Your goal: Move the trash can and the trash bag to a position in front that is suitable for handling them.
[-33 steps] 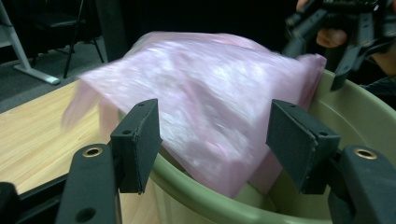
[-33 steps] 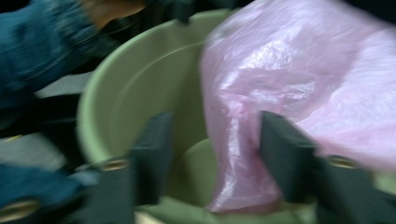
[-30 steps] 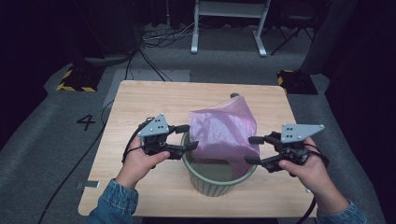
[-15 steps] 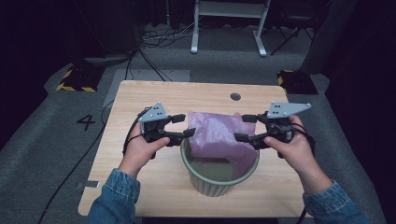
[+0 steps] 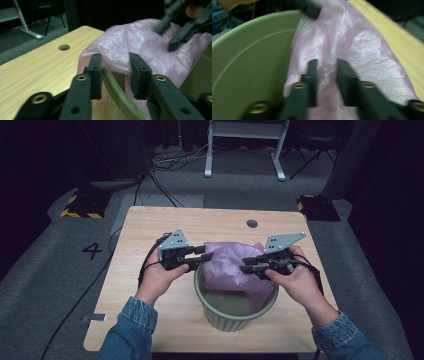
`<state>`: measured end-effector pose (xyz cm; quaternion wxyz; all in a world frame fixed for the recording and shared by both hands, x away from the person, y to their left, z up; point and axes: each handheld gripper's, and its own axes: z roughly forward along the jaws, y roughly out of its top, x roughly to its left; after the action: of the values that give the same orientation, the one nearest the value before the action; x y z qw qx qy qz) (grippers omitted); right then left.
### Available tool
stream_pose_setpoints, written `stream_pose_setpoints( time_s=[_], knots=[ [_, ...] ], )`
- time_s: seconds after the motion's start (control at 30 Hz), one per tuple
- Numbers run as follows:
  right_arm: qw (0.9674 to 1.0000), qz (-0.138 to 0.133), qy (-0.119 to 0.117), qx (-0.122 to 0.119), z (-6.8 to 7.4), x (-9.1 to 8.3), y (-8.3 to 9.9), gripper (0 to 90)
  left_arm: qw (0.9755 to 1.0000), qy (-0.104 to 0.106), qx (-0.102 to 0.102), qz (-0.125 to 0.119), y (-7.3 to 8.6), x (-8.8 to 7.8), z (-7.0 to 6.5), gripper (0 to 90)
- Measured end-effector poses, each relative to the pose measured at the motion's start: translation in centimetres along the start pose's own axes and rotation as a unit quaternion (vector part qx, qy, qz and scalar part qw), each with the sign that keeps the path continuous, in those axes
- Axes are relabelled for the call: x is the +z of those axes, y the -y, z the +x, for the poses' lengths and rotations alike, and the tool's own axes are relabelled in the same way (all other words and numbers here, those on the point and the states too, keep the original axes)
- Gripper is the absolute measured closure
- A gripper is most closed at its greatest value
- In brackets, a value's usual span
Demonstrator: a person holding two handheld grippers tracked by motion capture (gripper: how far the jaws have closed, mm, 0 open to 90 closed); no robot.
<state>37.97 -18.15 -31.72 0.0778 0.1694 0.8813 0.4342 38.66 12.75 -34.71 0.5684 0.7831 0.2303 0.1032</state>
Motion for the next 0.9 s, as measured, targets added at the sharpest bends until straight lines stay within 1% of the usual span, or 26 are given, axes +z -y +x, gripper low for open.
stream_pose_setpoints(
  time_s=[0.03,0.07,0.13,0.2,0.27,0.3,0.33,0.37,0.4,0.47,0.5,0.53,0.57,0.6,0.63,0.67,0.7,0.77,0.8,0.83,0.87,0.9],
  knots=[
    [1.0000,0.005,-0.008,0.001,0.1,0.0,0.1,83.2,0.9999,0.011,-0.005,-0.007,0.0,-0.2,-0.2,71.2],
    [0.9998,0.010,-0.018,0.003,0.3,0.0,0.2,86.7,0.9998,0.017,-0.003,-0.012,-0.1,-0.5,-0.4,71.2],
    [0.9992,0.017,-0.036,0.001,0.7,0.0,0.4,88.8,0.9995,0.027,-0.001,-0.014,-0.2,-0.8,-0.8,67.2],
    [0.9985,0.024,-0.049,-0.007,1.3,0.0,0.6,89.5,0.9991,0.039,-0.012,-0.015,-0.1,-1.1,-1.3,58.3],
    [0.9968,0.028,-0.071,-0.024,2.3,-0.3,0.9,89.6,0.9987,0.045,-0.017,-0.014,0.0,-1.3,-1.7,48.0],
    [0.9943,0.027,-0.096,-0.038,3.3,-0.5,1.2,89.6,0.9987,0.045,-0.019,-0.015,0.0,-1.4,-1.7,39.1],
    [0.9943,0.027,-0.096,-0.038,3.3,-0.5,1.2,89.6,0.9987,0.043,-0.020,-0.017,0.0,-1.4,-1.8,39.1],
    [0.9934,0.028,-0.103,-0.042,3.6,-0.6,1.3,89.6,0.9989,0.039,-0.017,-0.018,0.0,-1.4,-1.9,36.9],
    [0.9917,0.031,-0.115,-0.049,4.1,-0.6,1.5,89.6,0.9988,0.041,-0.016,-0.020,-0.1,-1.4,-2.0,37.2],
    [0.9897,0.041,-0.126,-0.053,4.8,-0.6,1.6,89.5,0.9981,0.055,-0.018,-0.021,-0.4,-1.1,-2.5,42.1],
    [0.9893,0.044,-0.127,-0.055,5.1,-0.5,1.6,89.4,0.9979,0.063,-0.005,-0.018,-0.6,-0.9,-2.8,48.8],
    [0.9886,0.050,-0.130,-0.056,5.3,-0.5,1.6,89.3,0.9977,0.066,0.001,-0.014,-0.7,-0.8,-3.1,60.0],
    [0.9884,0.053,-0.131,-0.057,5.4,-0.6,1.6,89.0,0.9975,0.070,0.010,-0.010,-0.7,-0.7,-3.5,63.5],
    [0.9883,0.056,-0.130,-0.057,5.5,-0.6,1.6,87.3,0.9967,0.078,0.022,-0.003,-0.8,-0.6,-3.9,71.3],
    [0.9888,0.055,-0.127,-0.055,5.6,-0.6,1.6,83.9,0.9958,0.086,0.033,0.005,-0.8,-0.5,-4.3,76.7],
    [0.9895,0.053,-0.125,-0.050,5.6,-0.7,1.6,79.1,0.9948,0.092,0.042,0.013,-0.8,-0.3,-4.7,80.2],
    [0.9902,0.051,-0.121,-0.046,5.6,-0.9,1.6,74.0,0.9935,0.096,0.055,0.028,-0.8,-0.1,-5.1,82.7],
    [0.9925,0.033,-0.111,-0.041,5.5,-1.3,1.6,62.6,0.9920,0.097,0.066,0.045,-0.7,0.2,-5.6,85.1],
    [0.9935,0.023,-0.106,-0.034,5.4,-1.5,1.5,57.8,0.9904,0.101,0.074,0.059,-0.6,0.5,-5.9,85.5],
    [0.9957,-0.003,-0.090,-0.022,5.1,-2.0,1.3,48.6,0.9895,0.103,0.078,0.065,-0.6,0.6,-6.1,86.3],
    [0.9957,-0.003,-0.090,-0.022,5.1,-2.0,1.3,48.6,0.9882,0.105,0.084,0.074,-0.6,0.8,-6.3,86.3],
    [0.9966,-0.015,-0.079,-0.019,5.0,-2.2,1.0,43.3,0.9867,0.103,0.093,0.084,-0.6,1.0,-6.5,86.8]
  ],
)
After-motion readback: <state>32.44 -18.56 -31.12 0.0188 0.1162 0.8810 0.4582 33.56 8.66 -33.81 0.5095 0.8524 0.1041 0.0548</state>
